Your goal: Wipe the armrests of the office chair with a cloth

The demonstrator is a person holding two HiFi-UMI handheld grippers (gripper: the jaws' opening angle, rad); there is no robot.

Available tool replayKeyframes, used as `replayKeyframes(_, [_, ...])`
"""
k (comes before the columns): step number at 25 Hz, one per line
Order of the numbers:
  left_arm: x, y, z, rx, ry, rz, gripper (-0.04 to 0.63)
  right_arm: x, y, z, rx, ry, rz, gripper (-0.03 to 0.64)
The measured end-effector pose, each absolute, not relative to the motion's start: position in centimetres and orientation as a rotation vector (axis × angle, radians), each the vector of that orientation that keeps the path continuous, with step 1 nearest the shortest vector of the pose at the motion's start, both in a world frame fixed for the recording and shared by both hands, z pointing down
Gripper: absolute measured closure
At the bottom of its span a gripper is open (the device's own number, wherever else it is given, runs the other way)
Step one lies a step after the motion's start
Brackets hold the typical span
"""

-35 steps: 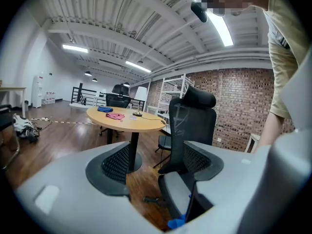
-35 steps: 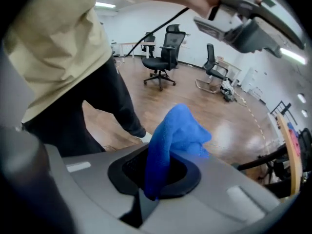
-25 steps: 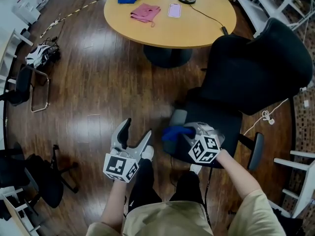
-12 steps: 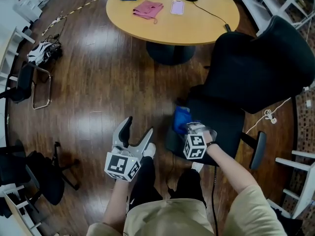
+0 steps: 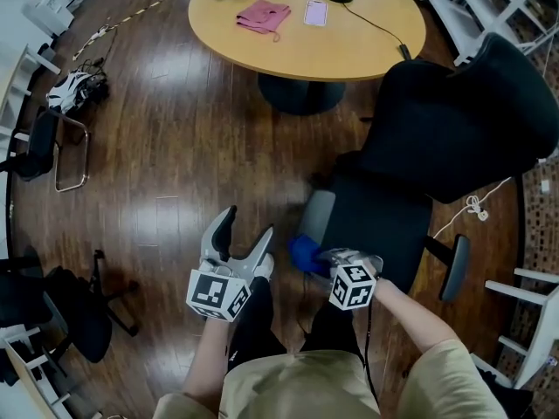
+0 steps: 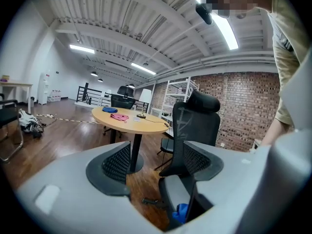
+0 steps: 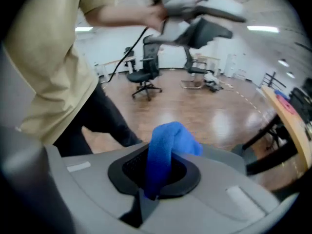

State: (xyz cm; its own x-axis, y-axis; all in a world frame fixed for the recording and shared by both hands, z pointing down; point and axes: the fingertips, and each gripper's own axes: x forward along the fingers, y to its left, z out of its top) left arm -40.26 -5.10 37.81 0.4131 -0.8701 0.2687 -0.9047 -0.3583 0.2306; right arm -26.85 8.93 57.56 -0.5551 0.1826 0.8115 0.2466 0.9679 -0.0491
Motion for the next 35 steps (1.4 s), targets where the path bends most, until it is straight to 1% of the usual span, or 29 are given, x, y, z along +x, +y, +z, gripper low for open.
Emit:
replayKeyframes(2, [-40.9,-5.0,37.7,2.331,-1.544,0.139,0.279,-25.6,2.0,54.9,-0.036,-2.229,-0.029,0.597])
replayKeyframes(5, [-41.8,-4.9,37.7,2.319,-1.563,0.134,0.279,-22.9,-8.6,53.0,0.348,-2.182,-0.075,0.597])
replayKeyframes(8, [-42.1,-4.9,37.9,2.307,-1.567,0.136,0.279,-22.1,-14.1,55.0,0.456,-2.080,-0.151,0.597])
replayKeyframes(10, [-42.0,-4.7,38.4,2.308,-1.562,0.134,0.279,-22.6,-14.0,58.0,0.359,-2.026,-0.178,0.597])
replayKeyframes(14, [-41.1,-4.3,38.4,2.299,-1.549,0.151,0.279,-22.7,-8.4,61.7,0.211,-1.992,-0.190,0.597])
replayKeyframes(19, [-41.2,-4.6,39.0,2.291,-1.549,0.134,0.279,-24.0,1.4,61.9,0.140,-2.083,-0.079,0.597])
replayKeyframes(27, [-40.7,-4.8,39.5,2.286,-1.525,0.134,0.281,-27.8,13.7,61.6,-0.095,-2.103,-0.161,0.597])
replayKeyframes(30, [-40.5,-4.5,39.6,2.282,-1.517,0.125,0.281,-28.1,12.7,59.4,-0.050,-2.160,-0.081,0.597])
replayKeyframes(32, [-40.7,-4.4,39.8,2.285,-1.516,0.122,0.281,-28.0,7.9,56.2,0.134,-2.227,-0.006,0.597])
replayKeyframes(35, [-41.7,-4.0,40.5,2.281,-1.521,0.142,0.282,-27.1,-2.3,52.4,0.432,-2.236,-0.021,0.597])
